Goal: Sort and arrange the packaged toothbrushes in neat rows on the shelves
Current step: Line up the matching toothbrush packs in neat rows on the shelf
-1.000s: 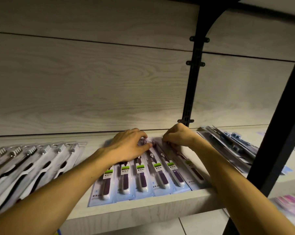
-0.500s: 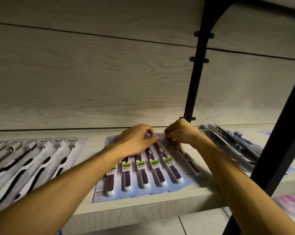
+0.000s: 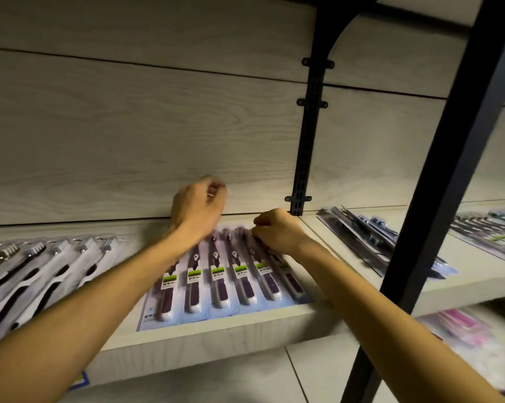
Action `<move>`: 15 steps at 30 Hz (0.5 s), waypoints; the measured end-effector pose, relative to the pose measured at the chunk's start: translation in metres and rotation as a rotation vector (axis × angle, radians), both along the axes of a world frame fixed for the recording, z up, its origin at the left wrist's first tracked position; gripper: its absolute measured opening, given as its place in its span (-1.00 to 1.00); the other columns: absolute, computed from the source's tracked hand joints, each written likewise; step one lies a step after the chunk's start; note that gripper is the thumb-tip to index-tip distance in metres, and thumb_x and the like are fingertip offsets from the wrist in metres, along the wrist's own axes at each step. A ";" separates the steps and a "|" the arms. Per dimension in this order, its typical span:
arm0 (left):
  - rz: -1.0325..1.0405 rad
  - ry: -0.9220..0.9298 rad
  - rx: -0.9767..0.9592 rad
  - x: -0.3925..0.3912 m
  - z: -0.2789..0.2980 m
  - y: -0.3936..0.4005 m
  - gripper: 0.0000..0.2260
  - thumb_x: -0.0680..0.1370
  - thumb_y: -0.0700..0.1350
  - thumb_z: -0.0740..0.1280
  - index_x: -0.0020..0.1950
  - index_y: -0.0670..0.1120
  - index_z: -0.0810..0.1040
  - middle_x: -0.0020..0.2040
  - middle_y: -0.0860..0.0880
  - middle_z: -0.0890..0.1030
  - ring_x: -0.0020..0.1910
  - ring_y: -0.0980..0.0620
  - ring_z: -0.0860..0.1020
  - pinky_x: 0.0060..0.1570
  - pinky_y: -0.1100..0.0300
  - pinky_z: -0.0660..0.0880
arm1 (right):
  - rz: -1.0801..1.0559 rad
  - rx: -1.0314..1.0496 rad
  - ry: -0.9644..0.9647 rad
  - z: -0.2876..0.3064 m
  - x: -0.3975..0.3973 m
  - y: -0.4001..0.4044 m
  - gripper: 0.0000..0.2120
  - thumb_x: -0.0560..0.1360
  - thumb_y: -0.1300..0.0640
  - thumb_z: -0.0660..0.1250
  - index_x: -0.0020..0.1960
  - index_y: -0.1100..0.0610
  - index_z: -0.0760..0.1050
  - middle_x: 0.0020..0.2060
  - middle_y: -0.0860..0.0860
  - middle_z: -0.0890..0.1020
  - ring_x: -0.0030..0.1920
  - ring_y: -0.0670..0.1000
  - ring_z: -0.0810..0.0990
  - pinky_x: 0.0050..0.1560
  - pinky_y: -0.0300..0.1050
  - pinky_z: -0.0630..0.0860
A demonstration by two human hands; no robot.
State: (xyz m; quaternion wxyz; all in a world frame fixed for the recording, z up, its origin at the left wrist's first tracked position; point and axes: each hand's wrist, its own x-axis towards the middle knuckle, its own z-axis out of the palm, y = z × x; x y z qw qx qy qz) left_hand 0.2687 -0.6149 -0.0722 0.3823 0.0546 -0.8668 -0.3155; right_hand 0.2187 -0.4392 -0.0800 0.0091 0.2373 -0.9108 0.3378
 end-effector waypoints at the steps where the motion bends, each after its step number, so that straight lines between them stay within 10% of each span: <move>1: 0.033 -0.032 -0.043 0.007 0.010 -0.005 -0.81 0.61 0.04 0.26 0.13 0.07 0.62 0.05 0.09 0.70 -0.02 0.05 0.64 -0.03 0.22 0.50 | 0.025 -0.020 0.016 -0.001 0.005 0.004 -0.64 0.57 0.16 0.30 0.34 0.18 0.55 0.27 0.08 0.62 0.25 0.07 0.58 0.12 -0.24 0.44; 6: -0.048 -0.616 -0.497 0.064 -0.003 -0.011 -0.59 0.59 0.31 0.09 0.23 0.12 0.53 0.21 0.05 0.60 0.15 -0.04 0.57 0.12 0.07 0.51 | 0.186 -0.040 0.220 -0.014 0.042 0.025 -0.48 0.51 -0.26 0.15 0.29 0.03 0.55 0.24 0.04 0.61 0.20 0.10 0.58 0.19 0.08 0.53; 9: -0.123 -0.695 -0.522 0.086 -0.026 0.006 -0.49 0.63 0.31 -0.04 0.48 0.14 0.36 0.54 0.04 0.32 0.53 -0.06 0.27 0.49 -0.05 0.22 | 0.288 0.192 0.198 -0.026 0.053 0.026 -0.51 0.60 -0.26 0.06 0.36 -0.04 0.49 0.39 0.01 0.49 0.36 0.10 0.45 0.32 0.08 0.41; 15: -0.066 -0.710 -0.497 0.104 -0.039 0.025 -0.39 0.61 0.36 -0.14 0.62 0.16 0.05 0.63 0.14 0.05 0.61 0.06 0.03 0.54 0.00 -0.01 | 0.241 0.338 0.190 -0.030 0.055 0.024 -0.49 0.63 -0.23 -0.08 0.30 -0.03 0.48 0.39 0.06 0.46 0.41 0.14 0.39 0.39 0.14 0.35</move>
